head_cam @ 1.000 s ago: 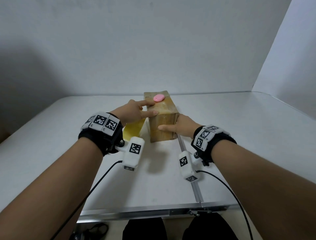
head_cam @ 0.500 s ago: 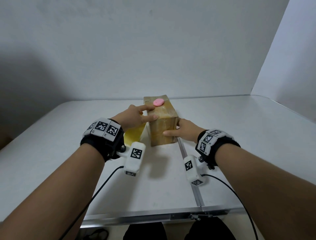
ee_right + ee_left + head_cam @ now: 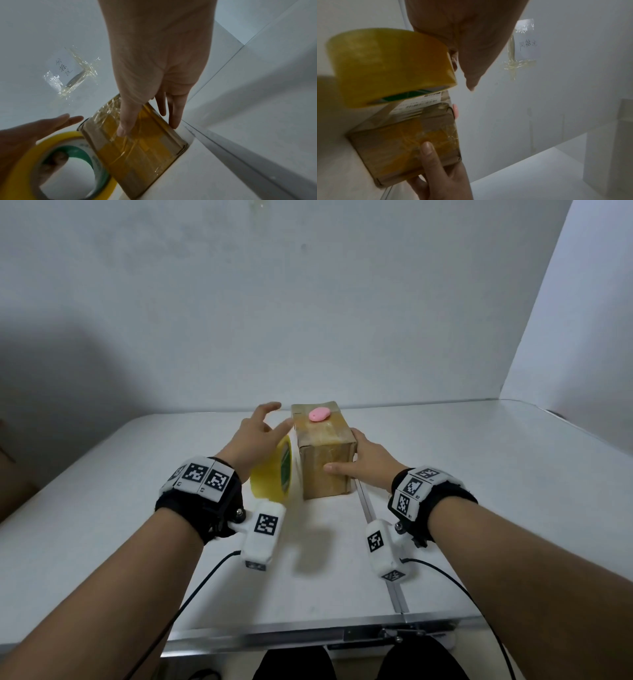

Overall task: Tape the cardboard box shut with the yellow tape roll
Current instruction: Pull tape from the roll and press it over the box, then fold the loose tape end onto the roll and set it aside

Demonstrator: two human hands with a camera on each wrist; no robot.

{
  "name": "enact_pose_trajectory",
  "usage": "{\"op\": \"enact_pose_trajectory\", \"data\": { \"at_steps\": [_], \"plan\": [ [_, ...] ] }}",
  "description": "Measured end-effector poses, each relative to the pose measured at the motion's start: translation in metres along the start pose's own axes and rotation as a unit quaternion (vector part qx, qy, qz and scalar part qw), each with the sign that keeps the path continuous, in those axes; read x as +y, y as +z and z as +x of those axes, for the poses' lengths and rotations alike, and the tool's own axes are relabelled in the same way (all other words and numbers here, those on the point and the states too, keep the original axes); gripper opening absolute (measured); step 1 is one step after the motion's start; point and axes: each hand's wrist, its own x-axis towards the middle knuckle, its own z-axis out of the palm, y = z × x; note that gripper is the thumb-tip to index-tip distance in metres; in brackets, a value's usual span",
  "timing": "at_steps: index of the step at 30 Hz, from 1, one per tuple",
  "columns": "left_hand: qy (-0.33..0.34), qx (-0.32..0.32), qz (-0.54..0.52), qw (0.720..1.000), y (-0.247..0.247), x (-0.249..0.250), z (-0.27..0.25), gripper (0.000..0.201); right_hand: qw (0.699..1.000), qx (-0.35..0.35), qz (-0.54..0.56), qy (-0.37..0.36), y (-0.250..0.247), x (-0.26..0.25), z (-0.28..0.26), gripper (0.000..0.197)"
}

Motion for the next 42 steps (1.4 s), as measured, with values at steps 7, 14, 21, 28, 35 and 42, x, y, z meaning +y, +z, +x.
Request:
{"op": "enact_pose_trajectory", "data": {
  "at_steps": [7, 14, 21, 28, 35, 42],
  "plan": [
    [0.003, -0.061, -0.049, 0.997, -0.037, 0.011, -0.022, 0.035, 0.998, -0.036, -0.014, 0.053, 0.005, -0.002, 0.006, 0.082],
    [0.038, -0.233, -0.148, 0.960, -0.035, 0.027, -0.056, 0.043, 0.992, 0.111, 0.041, 0.044, -0.017, -0.002, -0.011, 0.044],
    [0.025, -0.242, -0.210, 0.947, 0.038, 0.052, -0.054, 0.052, 0.987, 0.090, 0.127, 0.025, -0.054, 0.005, -0.047, 0.023],
    [0.010, -0.202, -0.292, 0.935, 0.107, 0.068, -0.046, 0.057, 0.974, 0.105, 0.200, 0.019, -0.083, 0.025, -0.066, 0.046],
    [-0.001, -0.202, -0.299, 0.933, 0.134, 0.074, -0.042, 0.056, 0.983, 0.130, 0.132, 0.005, -0.094, 0.051, -0.068, 0.009],
    [-0.024, -0.213, -0.304, 0.928, 0.135, 0.069, -0.039, 0.064, 0.985, 0.165, 0.049, -0.011, -0.085, 0.044, -0.066, 0.017]
  ]
}}
